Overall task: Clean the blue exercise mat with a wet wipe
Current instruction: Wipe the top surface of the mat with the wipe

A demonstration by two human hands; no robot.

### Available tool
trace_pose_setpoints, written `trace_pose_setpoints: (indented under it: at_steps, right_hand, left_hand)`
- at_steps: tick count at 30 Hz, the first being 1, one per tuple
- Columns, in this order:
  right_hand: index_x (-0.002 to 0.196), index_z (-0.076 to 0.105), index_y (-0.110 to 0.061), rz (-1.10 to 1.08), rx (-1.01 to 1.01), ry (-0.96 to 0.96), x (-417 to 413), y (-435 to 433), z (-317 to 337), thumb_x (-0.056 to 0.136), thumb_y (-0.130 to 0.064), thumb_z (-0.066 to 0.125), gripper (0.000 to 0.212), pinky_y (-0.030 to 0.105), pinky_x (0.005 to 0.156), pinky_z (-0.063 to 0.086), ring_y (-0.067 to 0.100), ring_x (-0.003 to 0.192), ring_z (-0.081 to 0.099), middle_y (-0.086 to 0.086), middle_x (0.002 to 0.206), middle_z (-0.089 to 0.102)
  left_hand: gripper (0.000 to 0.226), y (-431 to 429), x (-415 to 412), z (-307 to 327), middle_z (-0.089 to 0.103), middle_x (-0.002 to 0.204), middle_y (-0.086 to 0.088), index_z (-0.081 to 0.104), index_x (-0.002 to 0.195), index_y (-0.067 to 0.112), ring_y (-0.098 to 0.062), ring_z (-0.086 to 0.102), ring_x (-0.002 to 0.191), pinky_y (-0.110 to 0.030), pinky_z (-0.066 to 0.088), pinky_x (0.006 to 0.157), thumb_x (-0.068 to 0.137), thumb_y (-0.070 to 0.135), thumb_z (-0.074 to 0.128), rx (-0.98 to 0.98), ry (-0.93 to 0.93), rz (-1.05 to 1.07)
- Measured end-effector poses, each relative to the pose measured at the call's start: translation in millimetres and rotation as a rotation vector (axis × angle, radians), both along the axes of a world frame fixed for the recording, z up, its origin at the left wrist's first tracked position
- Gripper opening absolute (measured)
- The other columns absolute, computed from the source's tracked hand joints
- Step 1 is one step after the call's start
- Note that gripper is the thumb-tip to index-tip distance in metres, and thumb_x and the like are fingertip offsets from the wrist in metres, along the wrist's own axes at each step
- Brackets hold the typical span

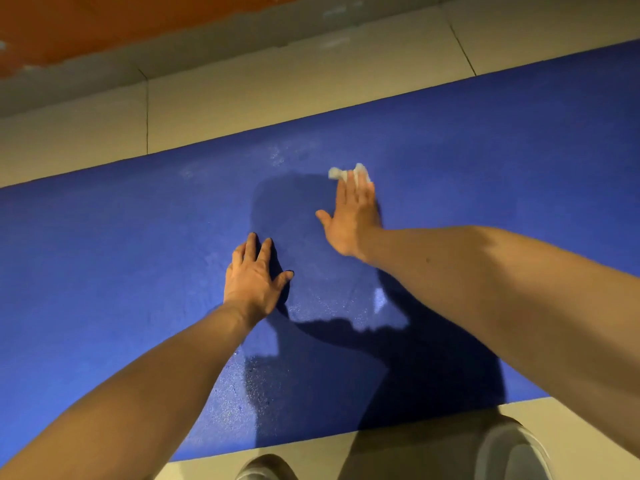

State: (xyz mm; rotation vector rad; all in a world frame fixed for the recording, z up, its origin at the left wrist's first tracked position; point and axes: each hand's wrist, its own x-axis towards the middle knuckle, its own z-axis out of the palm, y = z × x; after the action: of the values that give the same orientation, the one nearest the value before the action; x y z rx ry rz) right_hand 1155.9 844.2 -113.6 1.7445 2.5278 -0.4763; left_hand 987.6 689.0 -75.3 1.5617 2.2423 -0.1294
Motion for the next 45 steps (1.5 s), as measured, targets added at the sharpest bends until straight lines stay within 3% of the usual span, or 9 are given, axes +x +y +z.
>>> trace_pose_setpoints:
  at_steps: [6,14,17,23,27,30,32,40,45]
  right_hand:
    - [0.161,-0.001,-0.009,0.553,0.056,-0.095,-2,5,-4,0.105,-0.055,0.021,0.076,0.047,0.126,-0.004,0.027,0.154,-0.02,0.011,0.169,-0.009]
    - [0.159,0.004,-0.003,-0.09,0.032,-0.108,22,73,4,0.102,-0.058,0.029,0.083,0.048,0.125,-0.006,0.034,0.154,-0.013,0.012,0.167,0.002]
    - [0.157,0.015,-0.009,0.014,0.067,-0.056,-19,52,3,0.098,-0.06,0.033,0.081,0.052,0.124,-0.002,0.04,0.152,-0.003,0.002,0.156,0.016]
    - [0.16,-0.005,-0.007,0.487,0.045,-0.143,-29,53,-3,0.104,-0.059,0.016,0.079,0.048,0.125,-0.008,0.032,0.153,-0.02,0.011,0.169,-0.01]
    - [0.16,0.005,-0.016,0.21,0.097,0.005,16,97,3,0.102,-0.054,0.038,0.077,0.042,0.125,0.001,0.03,0.155,-0.002,0.008,0.166,0.011]
    - [0.161,-0.001,-0.007,-0.074,0.005,-0.076,13,111,2,0.103,-0.058,0.029,0.083,0.048,0.125,-0.007,0.032,0.154,-0.014,0.011,0.169,-0.004]
    - [0.16,0.003,-0.004,-0.161,0.027,-0.079,-13,107,1,0.101,-0.061,0.026,0.085,0.049,0.125,-0.008,0.035,0.154,-0.014,0.006,0.168,0.001]
    - [0.161,-0.007,-0.009,0.483,0.016,-0.114,-57,98,-2,0.106,-0.057,0.018,0.078,0.046,0.126,-0.007,0.028,0.154,-0.019,0.01,0.168,-0.013]
    - [0.161,-0.003,-0.01,0.051,0.009,-0.101,-18,148,3,0.104,-0.06,0.02,0.079,0.049,0.125,-0.009,0.03,0.155,-0.014,0.014,0.168,-0.01]
  left_hand:
    - [0.082,24,0,-3,0.005,0.167,-0.007,0.017,0.16,0.022,-0.03,0.006,0.15,-0.047,0.021,0.12,0.095,0.062,0.049,0.025,0.012,0.027]
    - [0.082,46,-3,-4,0.005,0.167,-0.007,0.017,0.16,0.022,-0.031,0.007,0.15,-0.048,0.02,0.121,0.095,0.064,0.047,0.026,0.01,0.042]
    - [0.083,55,-4,-5,0.005,0.167,-0.008,0.017,0.159,0.022,-0.031,0.006,0.15,-0.047,0.02,0.121,0.094,0.064,0.048,0.029,0.008,0.05]
    - [0.086,76,-8,-4,0.002,0.167,-0.007,0.015,0.16,0.023,-0.029,0.002,0.151,-0.048,0.017,0.122,0.093,0.062,0.053,0.016,-0.028,0.078]
    - [0.086,90,-10,-3,0.003,0.167,-0.007,0.015,0.159,0.025,-0.031,0.003,0.152,-0.049,0.019,0.122,0.093,0.064,0.052,0.012,-0.026,0.084]
    - [0.087,96,-9,-5,-0.001,0.168,-0.006,0.013,0.16,0.027,-0.031,-0.001,0.153,-0.049,0.016,0.124,0.092,0.065,0.052,-0.017,-0.026,0.1]
    - [0.088,98,-8,-7,-0.003,0.168,-0.006,0.011,0.16,0.027,-0.031,-0.003,0.153,-0.049,0.014,0.124,0.093,0.064,0.053,-0.031,-0.024,0.109]
    - [0.096,112,-7,-4,-0.01,0.167,-0.006,0.007,0.16,0.028,-0.031,-0.008,0.153,-0.05,0.011,0.124,0.09,0.058,0.064,-0.098,-0.055,0.148]
    - [0.095,114,-5,-1,-0.012,0.167,-0.004,0.003,0.16,0.03,-0.029,-0.009,0.153,-0.052,0.012,0.124,0.091,0.058,0.062,-0.125,-0.028,0.142]
